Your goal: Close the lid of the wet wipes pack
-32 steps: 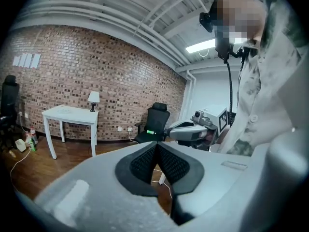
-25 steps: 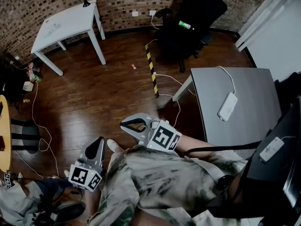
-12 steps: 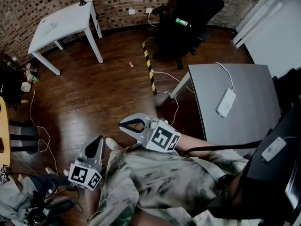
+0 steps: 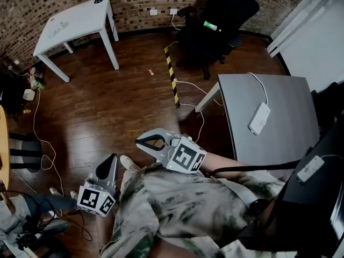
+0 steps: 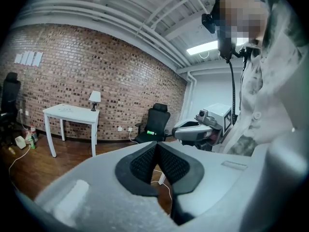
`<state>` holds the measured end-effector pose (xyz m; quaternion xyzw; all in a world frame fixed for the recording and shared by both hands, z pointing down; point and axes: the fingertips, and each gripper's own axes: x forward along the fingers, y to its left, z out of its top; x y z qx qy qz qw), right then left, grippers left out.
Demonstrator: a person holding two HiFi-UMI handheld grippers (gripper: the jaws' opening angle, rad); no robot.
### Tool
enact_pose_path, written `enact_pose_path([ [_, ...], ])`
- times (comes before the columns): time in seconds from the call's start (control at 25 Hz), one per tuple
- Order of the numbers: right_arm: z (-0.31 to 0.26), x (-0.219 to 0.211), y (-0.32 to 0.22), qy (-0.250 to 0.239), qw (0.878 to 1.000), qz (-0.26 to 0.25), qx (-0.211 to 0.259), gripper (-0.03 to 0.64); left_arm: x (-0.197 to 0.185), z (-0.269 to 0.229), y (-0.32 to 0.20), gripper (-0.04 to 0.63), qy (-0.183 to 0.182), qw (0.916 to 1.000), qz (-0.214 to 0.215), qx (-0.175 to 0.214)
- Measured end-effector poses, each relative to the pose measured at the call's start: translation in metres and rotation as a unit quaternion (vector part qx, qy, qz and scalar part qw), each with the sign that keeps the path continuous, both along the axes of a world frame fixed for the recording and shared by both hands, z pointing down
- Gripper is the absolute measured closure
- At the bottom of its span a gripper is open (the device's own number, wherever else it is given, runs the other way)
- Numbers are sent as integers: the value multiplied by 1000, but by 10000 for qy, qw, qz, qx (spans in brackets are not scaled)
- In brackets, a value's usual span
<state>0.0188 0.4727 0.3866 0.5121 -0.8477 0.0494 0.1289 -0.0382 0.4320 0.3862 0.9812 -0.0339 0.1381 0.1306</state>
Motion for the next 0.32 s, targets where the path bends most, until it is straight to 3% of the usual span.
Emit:
enact_pose_path([
  [0.32, 14, -21, -29, 118, 9997, -169, -104, 611, -19, 12, -31, 594, 27, 9999, -108, -89],
])
